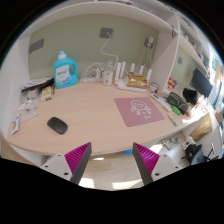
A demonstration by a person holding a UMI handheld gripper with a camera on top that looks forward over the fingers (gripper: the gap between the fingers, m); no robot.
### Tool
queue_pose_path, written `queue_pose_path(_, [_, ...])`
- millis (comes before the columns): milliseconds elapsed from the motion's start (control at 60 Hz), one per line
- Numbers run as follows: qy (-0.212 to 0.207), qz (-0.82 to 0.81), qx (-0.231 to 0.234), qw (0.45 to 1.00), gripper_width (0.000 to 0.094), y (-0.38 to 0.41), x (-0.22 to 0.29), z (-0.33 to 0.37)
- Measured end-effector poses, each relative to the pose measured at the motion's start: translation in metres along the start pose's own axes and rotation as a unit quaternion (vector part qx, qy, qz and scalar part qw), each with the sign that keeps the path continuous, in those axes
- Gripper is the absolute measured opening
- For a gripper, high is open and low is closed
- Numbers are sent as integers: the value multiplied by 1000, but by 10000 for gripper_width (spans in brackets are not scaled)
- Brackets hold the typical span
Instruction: Arrange mouse
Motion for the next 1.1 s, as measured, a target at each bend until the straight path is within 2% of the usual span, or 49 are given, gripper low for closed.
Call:
queue_pose_path(117, [-7, 20, 59, 998, 849, 78, -10, -24])
queue_pose_path(283, [-15, 44, 101, 994, 848, 155, -6, -68])
queue_pose_path(567, [-19, 66, 119, 990, 848, 209, 17, -126])
queue_pose_path(783, [-35, 74, 104, 991, 834, 206, 48, -158])
queue_pose_path(867, [-38, 66, 112, 991, 769, 209, 56, -169])
queue_pose_path(983, [-40, 53, 145, 987, 476, 218, 57, -172])
queue_pose_path(1100, [-45, 76, 132, 987, 413, 220, 57, -171])
Point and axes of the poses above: the point between the fingertips, and its own axes, seen from behind it with the camera up: y to the left, x up, z backward, against the way the camera looks, the point moved 5 cm from there along z, backward, against the way the camera looks, and after that the axes turned 1 degree about x, right-handed, at the moved point
